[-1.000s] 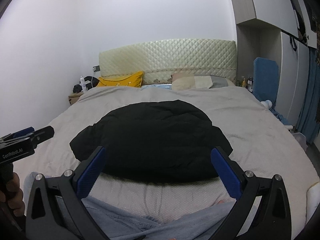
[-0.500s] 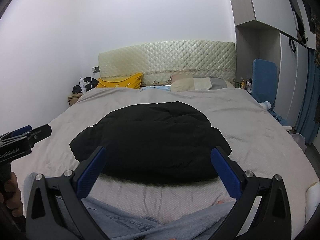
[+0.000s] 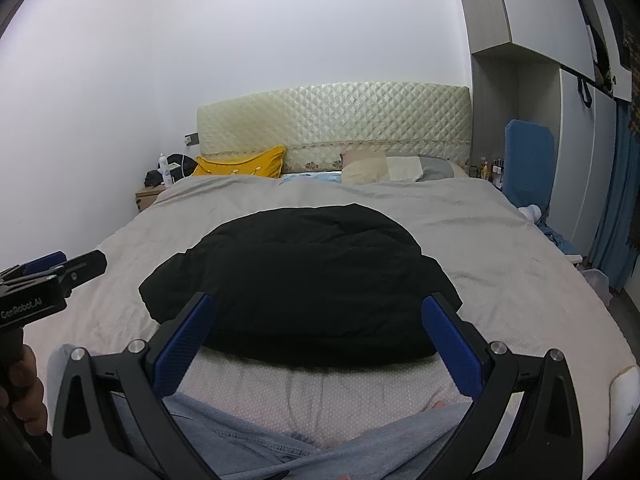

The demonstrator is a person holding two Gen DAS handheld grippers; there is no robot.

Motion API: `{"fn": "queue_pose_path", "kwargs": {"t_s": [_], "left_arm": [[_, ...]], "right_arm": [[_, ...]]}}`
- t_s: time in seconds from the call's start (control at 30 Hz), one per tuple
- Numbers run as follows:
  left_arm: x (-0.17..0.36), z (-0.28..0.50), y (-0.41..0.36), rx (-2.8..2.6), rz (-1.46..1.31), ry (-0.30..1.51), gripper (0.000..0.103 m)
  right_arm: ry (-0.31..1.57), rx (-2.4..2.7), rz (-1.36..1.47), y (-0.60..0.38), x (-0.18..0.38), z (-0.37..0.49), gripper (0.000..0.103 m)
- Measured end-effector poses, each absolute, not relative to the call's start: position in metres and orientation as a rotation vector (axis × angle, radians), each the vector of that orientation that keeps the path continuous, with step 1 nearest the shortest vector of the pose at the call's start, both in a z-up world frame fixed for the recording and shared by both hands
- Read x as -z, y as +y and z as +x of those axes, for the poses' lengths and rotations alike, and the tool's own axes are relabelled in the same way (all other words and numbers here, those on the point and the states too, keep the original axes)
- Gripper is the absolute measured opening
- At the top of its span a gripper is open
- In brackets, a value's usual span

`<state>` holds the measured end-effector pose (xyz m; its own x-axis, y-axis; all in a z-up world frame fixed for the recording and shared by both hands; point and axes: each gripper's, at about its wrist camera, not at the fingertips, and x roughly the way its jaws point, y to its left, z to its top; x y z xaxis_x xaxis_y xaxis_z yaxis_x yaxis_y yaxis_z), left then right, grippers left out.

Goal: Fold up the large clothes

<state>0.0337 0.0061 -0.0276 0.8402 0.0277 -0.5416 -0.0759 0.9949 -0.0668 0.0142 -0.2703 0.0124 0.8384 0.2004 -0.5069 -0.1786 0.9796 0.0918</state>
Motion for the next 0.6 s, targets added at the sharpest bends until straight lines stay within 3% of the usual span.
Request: {"fn": "queue_pose_path", "kwargs": {"t_s": [0.6], "left_arm": [[0.0303, 0.034, 0.0054, -0.05, -0.093, 0.576, 0.092]], "right_arm": [[0.534, -0.197, 0.046, -0.2682, -0.0105, 0.0112, 0.103]]}}
